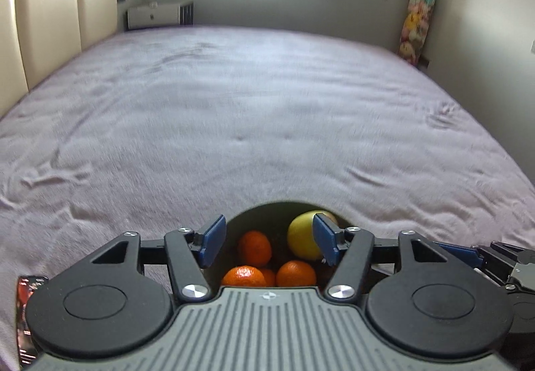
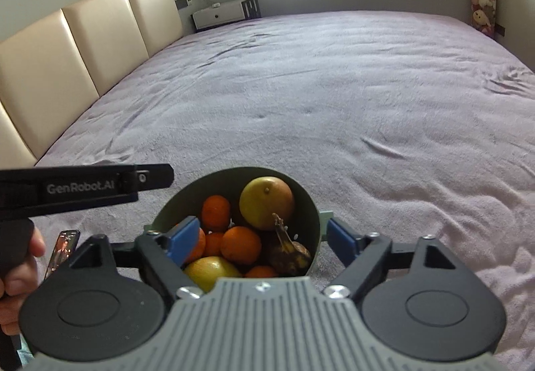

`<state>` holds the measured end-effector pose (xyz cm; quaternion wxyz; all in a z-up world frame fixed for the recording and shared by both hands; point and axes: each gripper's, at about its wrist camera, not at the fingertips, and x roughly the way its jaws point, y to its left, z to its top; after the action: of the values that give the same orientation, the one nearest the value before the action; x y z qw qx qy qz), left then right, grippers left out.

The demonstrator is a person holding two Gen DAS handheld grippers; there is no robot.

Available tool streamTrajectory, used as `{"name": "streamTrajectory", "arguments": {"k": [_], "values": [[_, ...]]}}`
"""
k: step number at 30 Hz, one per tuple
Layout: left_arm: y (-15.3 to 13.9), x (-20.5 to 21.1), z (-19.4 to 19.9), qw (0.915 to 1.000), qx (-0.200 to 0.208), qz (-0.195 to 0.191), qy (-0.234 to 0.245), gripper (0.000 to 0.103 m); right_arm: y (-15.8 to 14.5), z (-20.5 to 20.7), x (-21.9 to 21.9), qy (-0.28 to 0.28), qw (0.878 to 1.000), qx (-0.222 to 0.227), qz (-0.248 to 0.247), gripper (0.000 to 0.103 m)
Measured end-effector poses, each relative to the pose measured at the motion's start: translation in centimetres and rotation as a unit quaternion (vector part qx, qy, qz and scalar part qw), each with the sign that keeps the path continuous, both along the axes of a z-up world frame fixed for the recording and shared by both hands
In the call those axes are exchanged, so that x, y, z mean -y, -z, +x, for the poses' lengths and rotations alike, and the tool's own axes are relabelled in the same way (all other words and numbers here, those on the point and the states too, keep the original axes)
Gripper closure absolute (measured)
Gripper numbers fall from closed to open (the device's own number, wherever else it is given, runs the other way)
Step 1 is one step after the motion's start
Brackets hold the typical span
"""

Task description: Organize fruits

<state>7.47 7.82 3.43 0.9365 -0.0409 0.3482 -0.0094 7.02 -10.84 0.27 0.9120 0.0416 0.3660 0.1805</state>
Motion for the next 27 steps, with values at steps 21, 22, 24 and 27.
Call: {"name": "streamTrajectory", "arguments": {"k": [21,22,24,27], "values": [[2.0,1.6,-8.2,0.9985,-0.024,0.05,0.006,0.013,-1.7,-7.6,2.7,0.031,0.999,0.015,-0.041,0.004],[2.4,1.7,-8.3,0.9981,-0.032,0.053,0.006,0.013,-1.5,-7.8,2.8,0.034,0.998,0.015,-0.044,0.004],[3.2,1.7,-8.4,0.9971,-0.045,0.06,0.005,0.013,-1.1,-8.2,2.9,0.038,0.998,0.014,-0.049,0.004],[3.9,1.6,-8.4,0.9959,-0.058,0.07,-0.001,0.013,-0.6,-8.3,2.9,0.042,0.998,0.01,-0.055,0.004]]}}
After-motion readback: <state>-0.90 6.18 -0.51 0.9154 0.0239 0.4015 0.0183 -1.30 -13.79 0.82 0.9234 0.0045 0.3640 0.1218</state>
